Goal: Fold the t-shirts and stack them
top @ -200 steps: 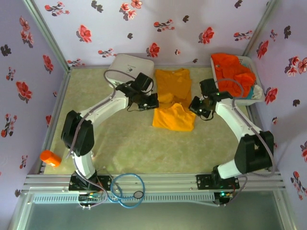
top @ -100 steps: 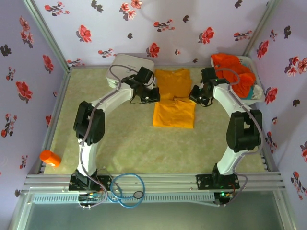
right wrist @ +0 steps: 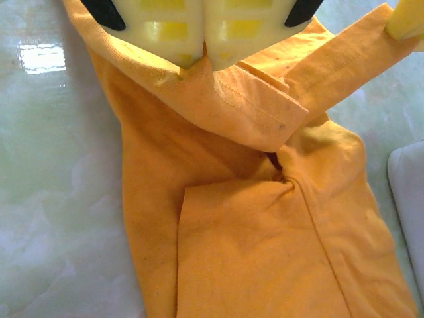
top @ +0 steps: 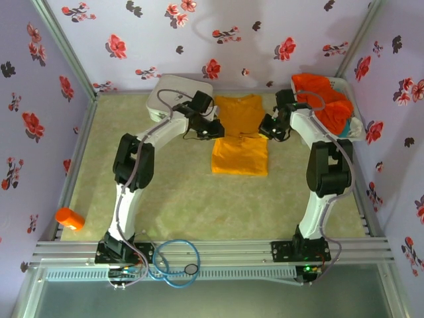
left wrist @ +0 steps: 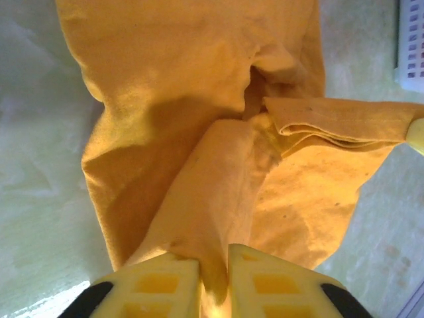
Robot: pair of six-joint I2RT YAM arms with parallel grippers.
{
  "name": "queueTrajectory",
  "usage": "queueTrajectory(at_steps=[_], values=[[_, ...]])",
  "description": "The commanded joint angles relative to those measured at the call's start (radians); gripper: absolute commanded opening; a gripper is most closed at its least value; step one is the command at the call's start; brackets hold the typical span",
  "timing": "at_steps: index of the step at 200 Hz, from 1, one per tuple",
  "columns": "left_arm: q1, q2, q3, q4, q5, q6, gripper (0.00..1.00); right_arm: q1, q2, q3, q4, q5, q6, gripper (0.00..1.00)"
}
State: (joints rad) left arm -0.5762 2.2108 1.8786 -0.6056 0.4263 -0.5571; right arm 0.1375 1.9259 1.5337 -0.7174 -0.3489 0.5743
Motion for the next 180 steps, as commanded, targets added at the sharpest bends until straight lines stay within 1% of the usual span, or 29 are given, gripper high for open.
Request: queueTrajectory(at_steps=[1, 14, 17, 26, 30, 40, 51, 67, 77, 102, 125, 142, 164, 180], values=[[0.032, 0.061, 0.041, 0.042, 0.021, 0.031, 0.28, -0.022, 0.053, 0.034, 0.019, -0.010, -0.029, 0.09], [0.051, 0.105, 0.090, 0.036, 0.029, 0.050, 0.42, -0.030, 0.078, 0.050, 0.049, -0.027, -0.035, 0.34], [0.058, 0.116, 0.110, 0.023, 0.031, 0.057, 0.45, -0.030, 0.080, 0.052, 0.057, -0.027, -0.038, 0.41], [0.072, 0.150, 0.179, -0.031, 0.029, 0.080, 0.49, -0.032, 0.083, 0.055, 0.069, -0.018, -0.041, 0.61], [0.078, 0.160, 0.204, -0.056, 0.029, 0.091, 0.50, -0.032, 0.080, 0.055, 0.073, -0.012, -0.042, 0.68], [0.094, 0.170, 0.248, -0.099, 0.024, 0.107, 0.51, -0.032, 0.066, 0.045, 0.075, 0.009, -0.043, 0.79], [0.110, 0.154, 0.257, -0.128, 0.016, 0.119, 0.52, -0.032, 0.042, 0.014, 0.084, 0.034, -0.042, 0.84], [0.119, 0.091, 0.209, -0.133, 0.007, 0.133, 0.54, -0.032, -0.002, -0.048, 0.090, 0.059, -0.038, 0.86], [0.119, 0.042, 0.142, -0.118, 0.001, 0.136, 0.54, -0.032, -0.032, -0.100, 0.105, 0.060, -0.029, 0.86], [0.112, -0.098, -0.102, -0.038, 0.004, 0.097, 0.54, -0.032, -0.122, -0.275, 0.134, 0.031, 0.001, 0.86], [0.093, -0.209, -0.346, 0.061, 0.029, 0.023, 0.53, -0.032, -0.225, -0.454, 0.178, -0.017, 0.037, 0.80], [0.061, -0.271, -0.474, 0.116, 0.036, -0.019, 0.52, -0.032, -0.301, -0.559, 0.209, -0.033, 0.059, 0.74], [0.006, -0.301, -0.549, 0.167, 0.038, -0.064, 0.51, -0.030, -0.356, -0.627, 0.210, -0.018, 0.068, 0.69], [-0.025, -0.283, -0.566, 0.214, 0.038, -0.098, 0.50, -0.029, -0.362, -0.641, 0.222, -0.004, 0.076, 0.64]])
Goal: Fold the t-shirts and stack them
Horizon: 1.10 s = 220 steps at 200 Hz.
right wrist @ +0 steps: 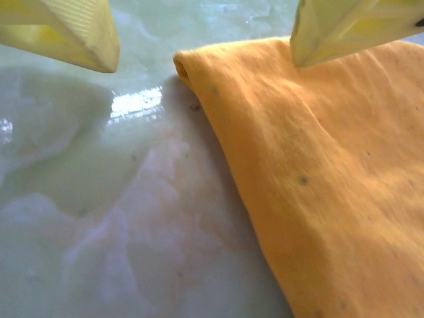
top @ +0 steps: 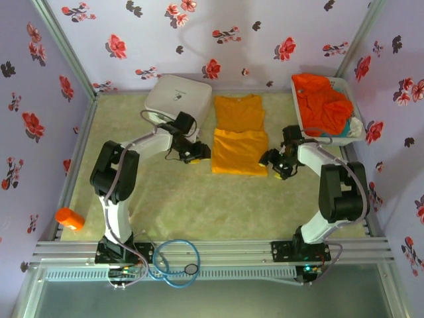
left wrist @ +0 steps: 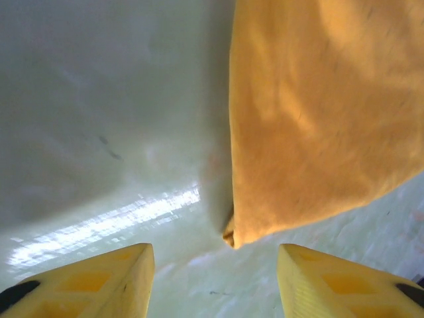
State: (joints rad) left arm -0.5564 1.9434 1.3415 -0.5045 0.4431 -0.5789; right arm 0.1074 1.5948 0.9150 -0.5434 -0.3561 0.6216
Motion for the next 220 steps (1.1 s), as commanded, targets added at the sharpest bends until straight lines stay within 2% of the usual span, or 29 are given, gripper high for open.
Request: queueTrajectory(at_steps=[1, 58, 87, 107, 136, 150, 177, 204, 220], values=[[-0.046, -0.013, -0.029, 0.115, 0.021, -0.078, 0.50, 0.002, -0.031, -0.022, 0.049, 0.003, 0.030, 0.64], [-0.088, 0.090, 0.034, 0.119, -0.008, -0.126, 0.39, 0.050, 0.011, 0.001, 0.065, 0.047, 0.045, 0.54], [-0.097, 0.108, 0.045, 0.088, -0.041, -0.127, 0.33, 0.082, 0.038, 0.007, 0.068, 0.069, 0.046, 0.46], [-0.100, 0.111, 0.042, 0.098, -0.043, -0.129, 0.30, 0.093, 0.042, 0.001, 0.062, 0.099, 0.043, 0.44], [-0.111, 0.125, 0.064, 0.091, -0.043, -0.119, 0.19, 0.101, 0.051, 0.000, 0.058, 0.110, 0.035, 0.38], [-0.115, 0.132, 0.076, 0.079, -0.044, -0.113, 0.13, 0.100, 0.051, 0.005, 0.055, 0.113, 0.029, 0.29], [-0.122, 0.138, 0.102, 0.030, -0.050, -0.083, 0.00, 0.100, 0.057, 0.026, 0.019, 0.153, -0.012, 0.21], [-0.122, 0.135, 0.130, -0.059, -0.079, -0.019, 0.00, 0.097, 0.062, 0.039, -0.012, 0.170, -0.049, 0.04], [-0.122, 0.129, 0.143, -0.119, -0.094, 0.028, 0.00, 0.097, 0.056, 0.045, -0.040, 0.176, -0.068, 0.00]])
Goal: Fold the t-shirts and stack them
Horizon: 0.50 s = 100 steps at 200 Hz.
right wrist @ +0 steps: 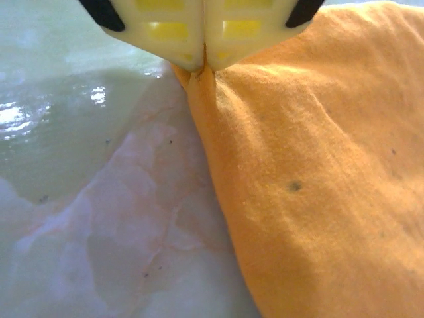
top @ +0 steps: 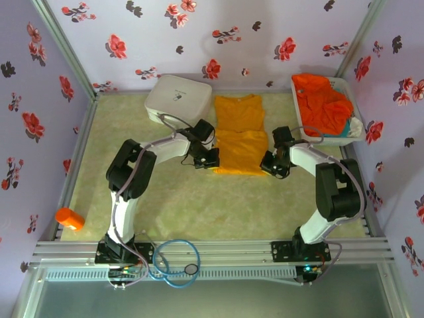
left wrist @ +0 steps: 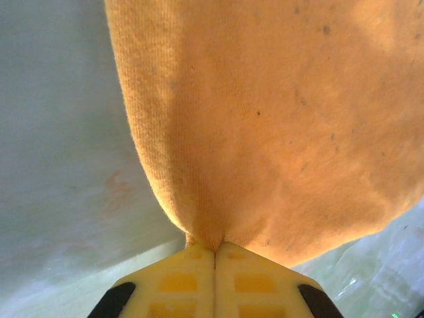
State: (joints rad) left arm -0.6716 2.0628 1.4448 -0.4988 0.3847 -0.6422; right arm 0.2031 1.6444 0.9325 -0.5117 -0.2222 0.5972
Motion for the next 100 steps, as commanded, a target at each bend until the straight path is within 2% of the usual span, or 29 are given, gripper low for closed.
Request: queueTrajectory(at_steps=[1, 36, 100], values=[[-0.007, 0.010, 0.041, -0.127, -0.037, 0.094, 0.00, 0.001, 0.007, 0.028, -0.073, 0.043, -0.044, 0.00], [-0.009, -0.005, 0.043, -0.210, -0.043, 0.168, 0.00, 0.000, -0.030, 0.016, -0.140, 0.059, -0.084, 0.00], [-0.058, -0.057, 0.018, -0.282, -0.061, 0.201, 0.00, 0.006, -0.098, 0.004, -0.248, 0.045, -0.119, 0.02]])
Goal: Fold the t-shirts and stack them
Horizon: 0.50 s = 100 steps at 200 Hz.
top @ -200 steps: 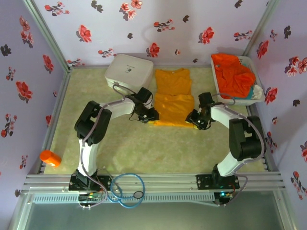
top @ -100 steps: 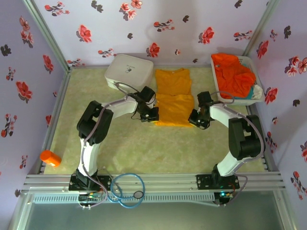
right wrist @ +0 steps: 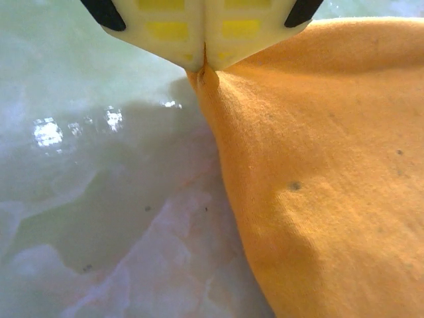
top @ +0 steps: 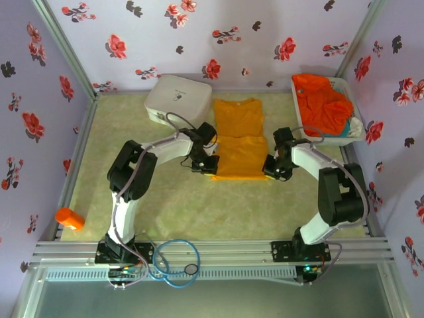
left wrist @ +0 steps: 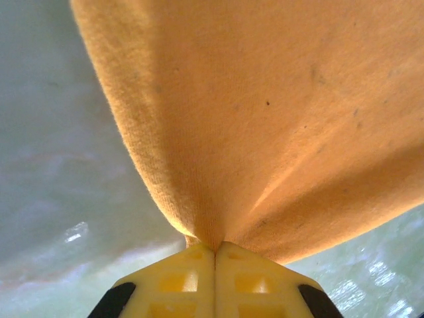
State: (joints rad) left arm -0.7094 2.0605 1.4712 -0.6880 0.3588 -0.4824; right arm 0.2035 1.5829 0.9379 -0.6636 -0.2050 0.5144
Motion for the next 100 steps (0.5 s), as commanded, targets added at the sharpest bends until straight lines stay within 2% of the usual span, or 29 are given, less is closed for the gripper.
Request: queueTrajectory(at_steps=[1, 6, 15, 35, 79, 100], values=[[-0.020, -0.055, -0.010, -0.093, -0.035, 0.039, 0.00, 0.006, -0.037, -0.001, -0.097, 0.027, -0.037, 0.02], [-0.023, -0.059, -0.014, -0.091, -0.035, 0.035, 0.00, 0.008, -0.038, -0.001, -0.103, 0.024, -0.038, 0.04], [-0.022, -0.068, -0.028, -0.079, -0.034, 0.021, 0.09, 0.011, -0.043, -0.005, -0.106, 0.021, -0.039, 0.06], [-0.022, -0.097, -0.064, -0.048, -0.032, 0.005, 0.20, 0.013, -0.052, -0.018, -0.108, 0.006, -0.042, 0.16], [-0.022, -0.160, -0.139, -0.007, -0.018, -0.050, 0.31, 0.011, -0.113, -0.065, -0.102, 0.016, -0.019, 0.37], [-0.018, -0.178, -0.199, 0.098, 0.052, -0.126, 0.41, 0.012, -0.138, -0.084, -0.090, 0.033, 0.000, 0.44]])
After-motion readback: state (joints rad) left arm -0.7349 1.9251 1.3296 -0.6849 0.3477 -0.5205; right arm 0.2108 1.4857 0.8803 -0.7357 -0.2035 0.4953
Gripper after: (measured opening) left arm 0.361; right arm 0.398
